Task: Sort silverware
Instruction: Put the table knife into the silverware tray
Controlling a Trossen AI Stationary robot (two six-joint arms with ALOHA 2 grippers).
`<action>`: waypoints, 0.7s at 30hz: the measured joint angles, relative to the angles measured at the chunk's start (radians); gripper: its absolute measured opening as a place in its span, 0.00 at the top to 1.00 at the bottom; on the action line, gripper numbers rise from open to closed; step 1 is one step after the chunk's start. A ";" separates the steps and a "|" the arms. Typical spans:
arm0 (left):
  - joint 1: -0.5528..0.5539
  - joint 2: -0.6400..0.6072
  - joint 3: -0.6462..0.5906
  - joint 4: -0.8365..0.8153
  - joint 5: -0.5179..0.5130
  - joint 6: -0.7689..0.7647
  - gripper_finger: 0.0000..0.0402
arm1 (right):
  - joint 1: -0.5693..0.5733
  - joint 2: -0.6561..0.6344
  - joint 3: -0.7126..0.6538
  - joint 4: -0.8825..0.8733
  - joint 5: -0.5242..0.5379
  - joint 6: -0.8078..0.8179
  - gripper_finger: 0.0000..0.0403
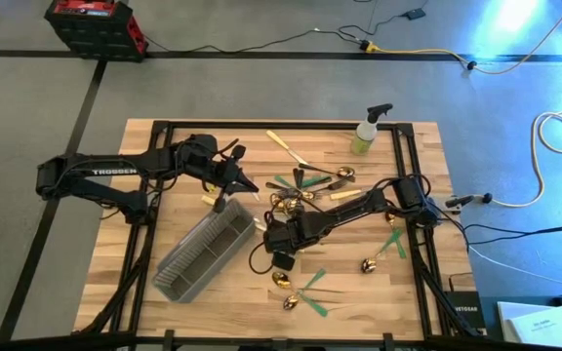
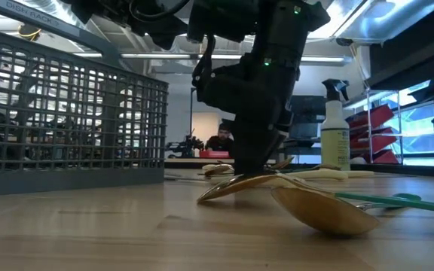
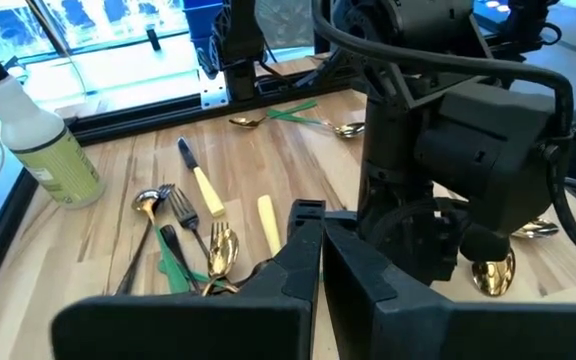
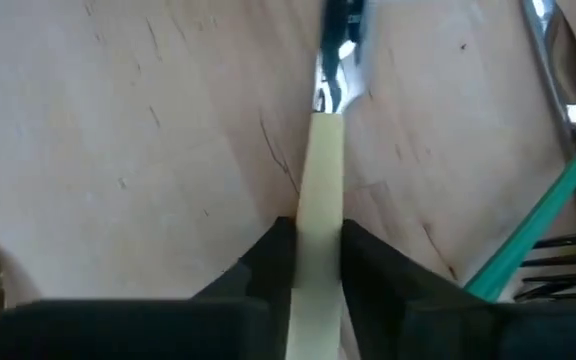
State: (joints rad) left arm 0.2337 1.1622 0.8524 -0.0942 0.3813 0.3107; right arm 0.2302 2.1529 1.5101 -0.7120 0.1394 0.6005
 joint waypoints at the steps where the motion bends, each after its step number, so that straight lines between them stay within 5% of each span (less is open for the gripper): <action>1: 0.000 0.000 0.000 0.000 0.000 0.000 1.00 | 0.000 0.000 0.000 0.000 0.000 -0.003 0.90; 21: 0.000 0.000 0.000 0.000 0.000 -0.001 1.00 | -0.009 -0.032 -0.005 -0.081 0.050 0.031 0.91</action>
State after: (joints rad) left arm 0.2333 1.1622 0.8524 -0.0940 0.3813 0.3099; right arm 0.2211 2.1209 1.5047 -0.7931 0.1895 0.6317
